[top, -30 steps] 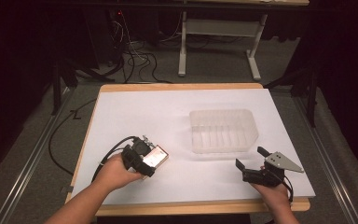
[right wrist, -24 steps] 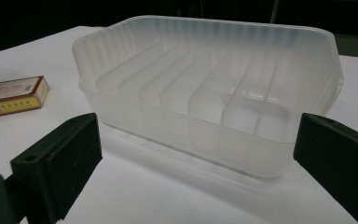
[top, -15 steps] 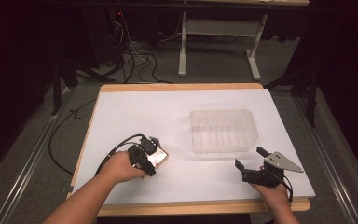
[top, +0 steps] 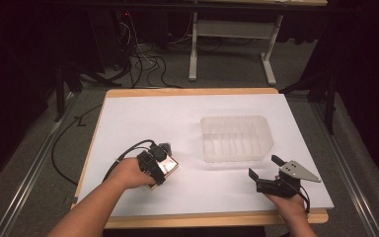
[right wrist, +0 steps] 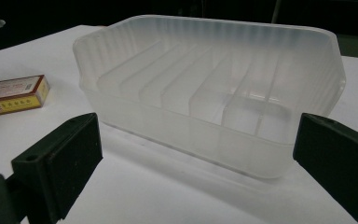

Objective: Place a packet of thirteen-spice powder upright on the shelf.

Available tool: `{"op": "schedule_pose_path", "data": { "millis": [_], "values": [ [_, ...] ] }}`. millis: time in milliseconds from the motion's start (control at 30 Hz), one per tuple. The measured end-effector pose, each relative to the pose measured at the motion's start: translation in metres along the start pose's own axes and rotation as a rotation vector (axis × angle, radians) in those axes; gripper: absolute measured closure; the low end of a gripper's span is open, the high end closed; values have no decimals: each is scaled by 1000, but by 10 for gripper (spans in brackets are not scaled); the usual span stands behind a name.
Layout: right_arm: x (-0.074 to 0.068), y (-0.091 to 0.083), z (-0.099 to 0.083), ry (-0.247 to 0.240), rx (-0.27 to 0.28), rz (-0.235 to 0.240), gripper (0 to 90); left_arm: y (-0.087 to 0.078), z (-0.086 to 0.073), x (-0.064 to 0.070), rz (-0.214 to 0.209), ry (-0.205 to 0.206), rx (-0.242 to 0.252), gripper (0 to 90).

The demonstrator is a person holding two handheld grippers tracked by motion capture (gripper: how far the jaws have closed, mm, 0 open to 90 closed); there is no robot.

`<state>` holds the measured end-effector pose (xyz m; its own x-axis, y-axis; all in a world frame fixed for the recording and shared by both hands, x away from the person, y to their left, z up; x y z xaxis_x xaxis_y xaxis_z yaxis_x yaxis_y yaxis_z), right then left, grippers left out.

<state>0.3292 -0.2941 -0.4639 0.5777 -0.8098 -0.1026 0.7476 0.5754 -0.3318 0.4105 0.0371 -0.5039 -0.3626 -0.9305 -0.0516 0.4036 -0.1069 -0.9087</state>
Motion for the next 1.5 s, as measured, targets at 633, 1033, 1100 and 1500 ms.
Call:
{"op": "schedule_pose_path", "data": {
  "millis": [633,1033,1100,1500],
  "values": [
    [0,-1,0,0,1,-7,21,-25,1,-3,-68,-62,175,330],
    [-1,-1,0,-7,4,-7,26,-42,-2,2,-116,-110,372,330],
    [-1,-1,0,-2,3,-9,28,-44,-2,2,-127,-126,411,330],
    [-2,-3,0,-9,11,-12,66,-57,-9,6,-176,-273,632,330]
  ]
}}
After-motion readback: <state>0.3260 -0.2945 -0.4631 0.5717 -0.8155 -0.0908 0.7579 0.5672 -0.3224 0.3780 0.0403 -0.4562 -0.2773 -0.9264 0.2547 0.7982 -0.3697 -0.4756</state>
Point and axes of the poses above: each handheld gripper's, and its own axes: y roughly forward along the jaws, z roughly out of its top, x roughly to its right, the point moved 4 cm from there along y, roughly forward along the jaws, and after that the axes turned 11 degrees about z, right-handed, at the moved point
